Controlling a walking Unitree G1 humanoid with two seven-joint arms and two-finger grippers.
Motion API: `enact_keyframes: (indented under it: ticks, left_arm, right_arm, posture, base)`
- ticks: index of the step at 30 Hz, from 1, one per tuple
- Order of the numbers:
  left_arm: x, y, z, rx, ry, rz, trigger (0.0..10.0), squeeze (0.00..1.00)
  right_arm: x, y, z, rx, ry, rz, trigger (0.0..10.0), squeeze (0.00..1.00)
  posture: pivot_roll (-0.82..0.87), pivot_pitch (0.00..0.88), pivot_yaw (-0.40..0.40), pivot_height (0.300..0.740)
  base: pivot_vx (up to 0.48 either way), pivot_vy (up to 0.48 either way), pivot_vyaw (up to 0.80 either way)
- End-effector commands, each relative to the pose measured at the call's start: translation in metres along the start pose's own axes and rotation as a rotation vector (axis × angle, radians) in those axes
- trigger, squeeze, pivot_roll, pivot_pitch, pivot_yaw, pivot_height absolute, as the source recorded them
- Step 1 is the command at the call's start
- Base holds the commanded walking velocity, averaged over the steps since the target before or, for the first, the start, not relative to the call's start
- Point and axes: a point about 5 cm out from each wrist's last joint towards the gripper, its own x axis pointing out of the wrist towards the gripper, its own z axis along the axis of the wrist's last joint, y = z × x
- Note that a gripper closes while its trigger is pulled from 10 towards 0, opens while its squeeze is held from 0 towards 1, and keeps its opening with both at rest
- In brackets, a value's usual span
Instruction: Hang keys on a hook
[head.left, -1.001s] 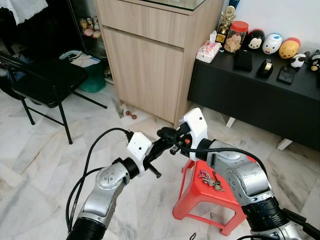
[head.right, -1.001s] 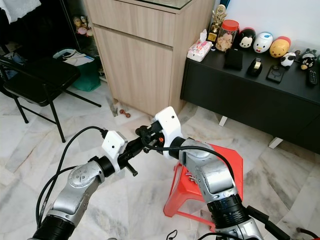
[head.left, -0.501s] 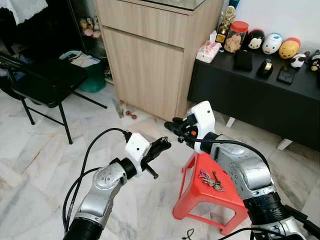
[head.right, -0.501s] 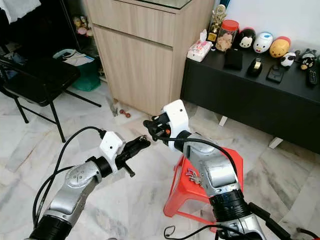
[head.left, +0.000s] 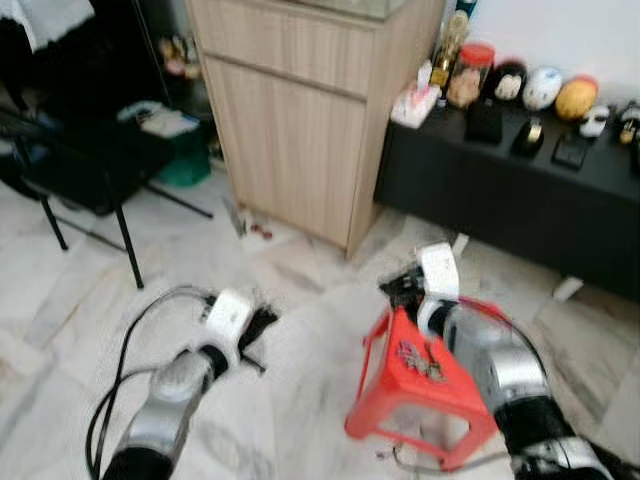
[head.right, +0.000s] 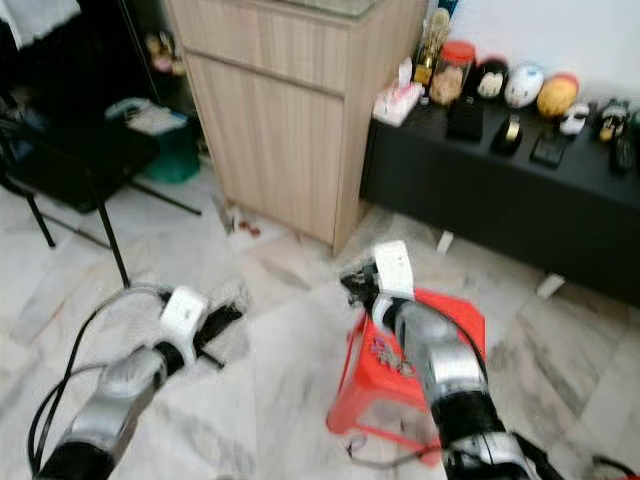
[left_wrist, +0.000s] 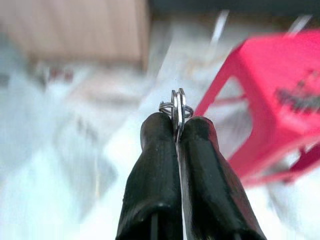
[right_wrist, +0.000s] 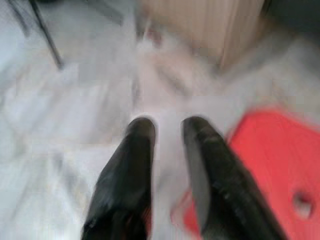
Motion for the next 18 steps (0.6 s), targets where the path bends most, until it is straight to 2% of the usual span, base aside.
enact_keyframes:
  ticks: [1,2,3,5,6,7,8,9,10,11,12,14,15,16,18]
  left_arm:
    - [-0.003,0.001,-0.012,-0.016,0.052,0.02,10.0,0.0]
    - [-0.008,0.003,-0.033,0.023,0.176,0.049,10.0,0.0]
    - [-0.008,0.003,-0.033,0.023,0.176,0.049,10.0,0.0]
    - [-0.036,-0.002,-0.09,0.039,0.455,0.075,10.0,0.0]
    - [-0.036,-0.002,-0.09,0.039,0.455,0.075,10.0,0.0]
    - [-0.075,-0.013,-0.142,0.128,0.759,0.054,10.0,0.0]
    - [-0.075,-0.013,-0.142,0.128,0.759,0.054,10.0,0.0]
    - [-0.09,-0.016,-0.155,0.189,0.859,0.038,10.0,0.0]
    - [-0.108,-0.019,-0.169,0.204,0.958,0.025,10.0,0.0]
    - [-0.108,-0.019,-0.169,0.204,0.958,0.025,10.0,0.0]
    - [-0.122,-0.024,-0.179,0.191,1.021,0.013,10.0,0.0]
    - [-0.14,-0.035,-0.192,0.082,1.093,0.01,10.0,0.0]
    - [-0.144,-0.039,-0.195,0.044,1.103,0.016,10.0,0.0]
    - [-0.144,-0.039,-0.195,0.044,1.103,0.016,10.0,0.0]
    - [-0.141,-0.047,-0.196,0.016,1.08,0.027,10.0,0.0]
  right_arm:
    - [0.0,-0.004,-0.007,0.004,0.01,-0.026,10.0,0.0]
    - [0.0,-0.007,-0.021,0.012,0.054,-0.047,10.0,0.0]
    - [0.0,-0.007,-0.021,0.012,0.054,-0.047,10.0,0.0]
    - [-0.003,-0.011,-0.065,0.045,0.179,-0.095,10.0,0.0]
    - [-0.003,-0.011,-0.065,0.045,0.179,-0.095,10.0,0.0]
    - [-0.01,-0.012,-0.101,0.059,0.287,-0.136,10.0,0.0]
    - [-0.01,-0.012,-0.101,0.059,0.287,-0.136,10.0,0.0]
    - [-0.013,-0.012,-0.11,0.051,0.317,-0.147,10.0,0.0]
    - [-0.016,-0.012,-0.119,0.053,0.35,-0.159,10.0,0.0]
    - [-0.016,-0.012,-0.119,0.053,0.35,-0.159,10.0,0.0]
    - [-0.019,-0.012,-0.127,0.059,0.372,-0.167,10.0,0.0]
    - [-0.026,-0.012,-0.141,0.075,0.419,-0.18,10.0,0.0]
    - [-0.028,-0.013,-0.145,0.074,0.432,-0.184,10.0,0.0]
    - [-0.028,-0.013,-0.145,0.074,0.432,-0.184,10.0,0.0]
    - [-0.035,-0.013,-0.16,0.081,0.467,-0.204,10.0,0.0]
  posture:
    - [0.0,0.116,-0.031,0.74]
    - [0.0,0.12,-0.027,0.74]
    - [0.0,0.12,-0.027,0.74]
    - [0.0,0.12,-0.022,0.74]
    - [0.0,0.12,-0.022,0.74]
    - [0.0,0.117,-0.022,0.74]
    - [0.0,0.117,-0.022,0.74]
    - [0.0,0.117,-0.022,0.74]
    - [0.0,0.117,-0.023,0.74]
    - [0.0,0.117,-0.023,0.74]
    - [0.0,0.117,-0.023,0.74]
    - [0.0,0.108,-0.023,0.74]
    - [0.0,0.108,-0.023,0.74]
    - [0.0,0.108,-0.023,0.74]
    - [0.01,0.102,-0.031,0.74]
  base:
    - [0.0,0.0,0.0]
    - [0.0,0.0,0.0]
    - [0.0,0.0,0.0]
    - [0.0,0.0,0.0]
    - [0.0,0.0,0.0]
    - [0.0,0.0,0.0]
    - [0.0,0.0,0.0]
    - [0.0,0.0,0.0]
    - [0.0,0.0,0.0]
    - [0.0,0.0,0.0]
    - [0.0,0.0,0.0]
    - [0.0,0.0,0.0]
    - [0.0,0.0,0.0]
    - [0.0,0.0,0.0]
    - [0.0,0.0,0.0]
